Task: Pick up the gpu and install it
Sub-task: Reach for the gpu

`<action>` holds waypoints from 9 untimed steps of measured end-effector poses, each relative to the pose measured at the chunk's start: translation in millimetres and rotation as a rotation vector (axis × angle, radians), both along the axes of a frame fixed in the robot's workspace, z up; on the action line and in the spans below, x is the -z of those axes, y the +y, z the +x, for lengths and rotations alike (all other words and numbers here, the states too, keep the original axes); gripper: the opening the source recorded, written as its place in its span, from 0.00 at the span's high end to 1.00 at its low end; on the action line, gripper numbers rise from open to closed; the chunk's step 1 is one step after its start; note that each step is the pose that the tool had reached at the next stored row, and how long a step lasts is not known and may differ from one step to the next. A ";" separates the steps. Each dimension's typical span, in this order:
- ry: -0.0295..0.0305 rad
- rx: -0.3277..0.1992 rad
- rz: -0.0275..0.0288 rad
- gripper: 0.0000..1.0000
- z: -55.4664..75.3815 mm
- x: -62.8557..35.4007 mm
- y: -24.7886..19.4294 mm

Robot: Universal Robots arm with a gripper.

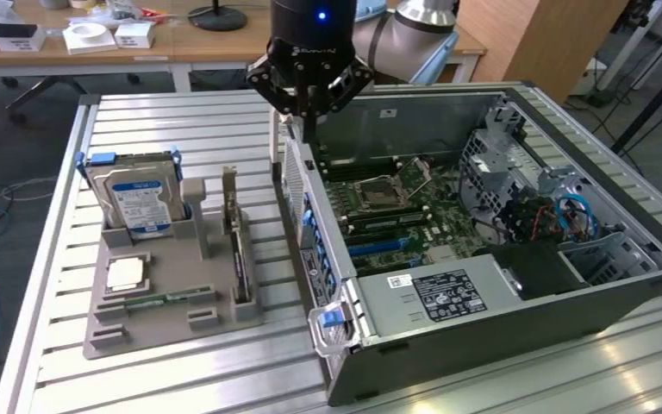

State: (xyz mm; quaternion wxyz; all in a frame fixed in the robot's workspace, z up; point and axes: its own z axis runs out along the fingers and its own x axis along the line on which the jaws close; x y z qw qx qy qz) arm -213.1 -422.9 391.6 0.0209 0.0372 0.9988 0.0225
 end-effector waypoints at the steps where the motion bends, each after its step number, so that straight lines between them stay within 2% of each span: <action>1: -0.0002 0.000 0.0000 0.90 -3.2 0.2 -2.0; 9: -0.0002 0.000 0.0000 0.90 -35.0 2.9 -14.9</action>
